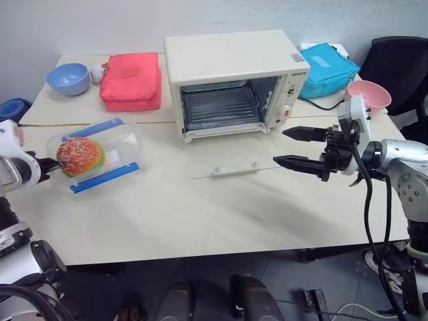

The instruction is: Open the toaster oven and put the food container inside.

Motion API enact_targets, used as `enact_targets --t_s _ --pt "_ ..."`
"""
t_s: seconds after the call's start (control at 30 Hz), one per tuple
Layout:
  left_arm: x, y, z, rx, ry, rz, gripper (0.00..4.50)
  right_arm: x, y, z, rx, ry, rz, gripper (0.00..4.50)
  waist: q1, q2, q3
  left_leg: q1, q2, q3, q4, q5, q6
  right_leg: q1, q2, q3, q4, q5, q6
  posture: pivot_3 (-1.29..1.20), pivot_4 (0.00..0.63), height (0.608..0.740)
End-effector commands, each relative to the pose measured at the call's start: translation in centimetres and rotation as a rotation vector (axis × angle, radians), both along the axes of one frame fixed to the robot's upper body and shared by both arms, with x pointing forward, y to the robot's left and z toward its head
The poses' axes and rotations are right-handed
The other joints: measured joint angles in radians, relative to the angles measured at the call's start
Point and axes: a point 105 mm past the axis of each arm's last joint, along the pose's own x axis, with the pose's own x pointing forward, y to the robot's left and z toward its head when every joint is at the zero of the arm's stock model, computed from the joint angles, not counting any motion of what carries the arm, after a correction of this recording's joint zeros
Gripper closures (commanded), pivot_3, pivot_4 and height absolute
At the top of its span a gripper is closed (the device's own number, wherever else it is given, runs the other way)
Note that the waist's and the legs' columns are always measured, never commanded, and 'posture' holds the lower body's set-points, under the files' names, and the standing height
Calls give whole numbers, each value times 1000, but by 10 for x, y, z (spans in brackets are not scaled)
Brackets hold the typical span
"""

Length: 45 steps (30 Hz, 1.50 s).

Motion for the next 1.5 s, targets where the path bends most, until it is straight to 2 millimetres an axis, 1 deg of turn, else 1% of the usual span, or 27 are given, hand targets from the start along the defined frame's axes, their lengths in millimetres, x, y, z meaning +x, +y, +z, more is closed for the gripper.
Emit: enact_targets --t_s 0.03,0.13,0.2,0.37,0.5,0.6,0.77,0.83,0.9,1.0,1.07,1.1,1.17,1.3,1.33,1.4,1.5 --pt "7 -33 23 43 -52 -201 4498 -2 -10 15 -13 -65 -32 0 0 0 0 0 0 0 0 0 0 0 0 0 0 0 0 0 150 740" --pt "9 -62 31 22 -60 -312 4498 -2 -21 15 -17 -64 -76 0 2 0 0 -2 0 0 0 -1 1 -1 0 1 0 0 0 0 150 740" --pt "9 -79 34 15 -61 -377 4498 -3 -27 15 -14 -65 -103 0 2 0 0 -4 0 0 1 -1 2 -1 0 0 1 0 0 0 150 740" --pt "15 -113 43 -2 -93 -492 4498 -7 -37 15 -6 -63 -151 0 2 0 0 -4 0 0 1 -1 2 -2 0 1 2 0 0 0 150 740" --pt "27 -165 48 -13 -119 -642 4498 -11 -43 15 -1 -65 -180 0 3 0 0 -4 0 1 3 0 3 -2 1 1 2 0 1 0 150 740" --pt "33 -192 48 -4 -118 -704 4498 -13 -47 16 0 -73 -201 0 4 0 0 -4 -1 1 4 0 3 -1 1 1 3 0 1 0 150 740" --pt "49 -221 50 27 -143 -719 4498 -14 -53 18 -1 -87 -236 0 2 0 0 -4 -1 2 3 0 3 -2 2 2 5 1 1 0 150 740" --pt "51 -232 51 35 -153 -736 4498 -16 -56 19 1 -92 -249 0 3 0 0 -4 0 3 3 1 2 -2 2 4 5 1 1 0 150 740" --pt "53 -238 50 42 -153 -740 4498 -17 -60 19 1 -94 -264 0 3 0 0 -3 0 4 3 1 2 -2 2 4 5 1 1 0 150 740" --pt "59 -241 49 42 -158 -711 4498 -18 -65 17 3 -96 -291 0 4 0 0 -3 0 4 3 1 3 -2 2 5 5 1 2 0 150 740" --pt "64 -240 48 37 -169 -675 3807 -18 -67 16 5 -95 -301 0 5 0 0 -3 -1 5 3 1 3 -2 2 6 5 1 2 0 150 740" --pt "67 -239 48 32 -177 -647 3653 -19 -67 15 5 -95 -306 0 5 0 0 -2 -1 5 4 1 3 -2 2 6 4 1 2 0 150 740" --pt "70 -238 48 30 -189 -613 3029 -18 -70 14 5 -94 -319 0 5 0 0 -1 -1 6 4 1 3 -2 2 7 3 1 2 0 150 740" --pt "71 -238 49 30 -205 -609 1825 -17 -73 11 -1 -90 -335 0 5 0 0 -1 -1 7 3 1 3 -2 3 8 3 1 2 0 150 740" --pt "68 -240 52 -5 -231 -629 1529 -17 -74 10 -4 -89 -338 0 5 0 0 0 -1 7 3 1 3 -2 3 8 3 1 2 0 150 740" --pt "62 -242 62 -46 -291 -671 1529 -17 -74 11 -8 -90 -339 0 6 0 0 0 -1 7 3 1 3 -2 3 8 3 1 2 0 150 740" --pt "51 -240 74 -88 -369 -725 1529 -18 -72 13 -13 -93 -328 0 5 0 0 0 -1 7 3 1 3 -2 3 8 3 1 2 0 150 740"
